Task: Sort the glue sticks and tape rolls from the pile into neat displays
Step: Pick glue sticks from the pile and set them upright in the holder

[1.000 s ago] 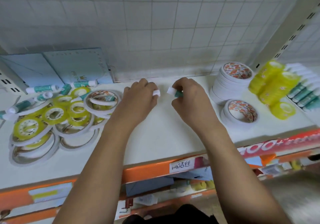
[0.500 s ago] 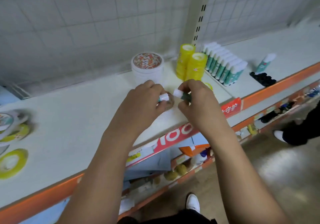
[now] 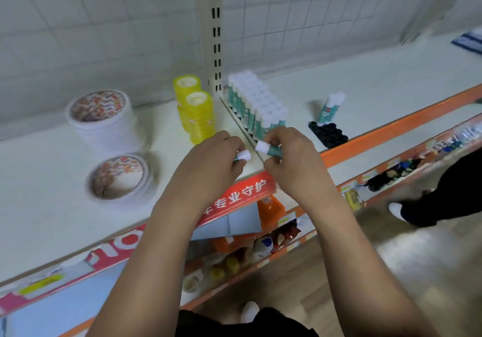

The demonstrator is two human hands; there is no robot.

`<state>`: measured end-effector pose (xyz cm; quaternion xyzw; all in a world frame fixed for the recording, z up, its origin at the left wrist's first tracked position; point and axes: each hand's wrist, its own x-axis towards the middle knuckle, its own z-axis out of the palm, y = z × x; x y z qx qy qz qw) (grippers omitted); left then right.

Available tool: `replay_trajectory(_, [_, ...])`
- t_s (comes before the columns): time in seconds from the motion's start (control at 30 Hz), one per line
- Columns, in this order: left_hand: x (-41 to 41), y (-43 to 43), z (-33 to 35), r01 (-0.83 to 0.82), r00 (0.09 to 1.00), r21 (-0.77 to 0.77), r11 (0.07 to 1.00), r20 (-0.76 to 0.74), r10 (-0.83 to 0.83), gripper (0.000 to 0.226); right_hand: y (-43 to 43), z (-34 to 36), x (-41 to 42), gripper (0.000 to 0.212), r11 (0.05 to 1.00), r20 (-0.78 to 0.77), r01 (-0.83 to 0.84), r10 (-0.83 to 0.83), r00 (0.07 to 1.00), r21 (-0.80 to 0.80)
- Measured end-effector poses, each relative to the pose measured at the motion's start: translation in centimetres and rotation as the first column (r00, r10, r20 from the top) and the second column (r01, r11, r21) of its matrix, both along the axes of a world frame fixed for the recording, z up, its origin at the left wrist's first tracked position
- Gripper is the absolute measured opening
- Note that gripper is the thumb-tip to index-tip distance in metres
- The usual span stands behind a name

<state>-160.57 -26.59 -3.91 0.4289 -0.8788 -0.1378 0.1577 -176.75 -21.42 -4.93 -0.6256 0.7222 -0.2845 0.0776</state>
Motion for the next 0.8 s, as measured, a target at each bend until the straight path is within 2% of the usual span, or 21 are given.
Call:
replay_trajectory(0.5, [-9.1,-0.7,-0.4,0.117,0.993,0.021,0.993,0.001,-0.117,0.02,1.0,-0.3,-8.0,0.034,0.993,0.037,0.119,-0.12,0.992,0.022])
replay_trajectory(0.67, [-13.0,-0.9,-1.2,0.107,0.991,0.042,0.993,0.081,-0.11,0.024,0.3,-0.8,-12.0,0.034,0.995,0.028,0.099,-0.099,0.995,0.027])
replay_trajectory(0.8, [-16.0,-1.2,-1.7,0.029,0.994,0.085,0.996,0.1,-0.037,0.022,-1.3,-1.0,-15.2,0.032,0.998,0.046,0.016,-0.018,0.999,0.058])
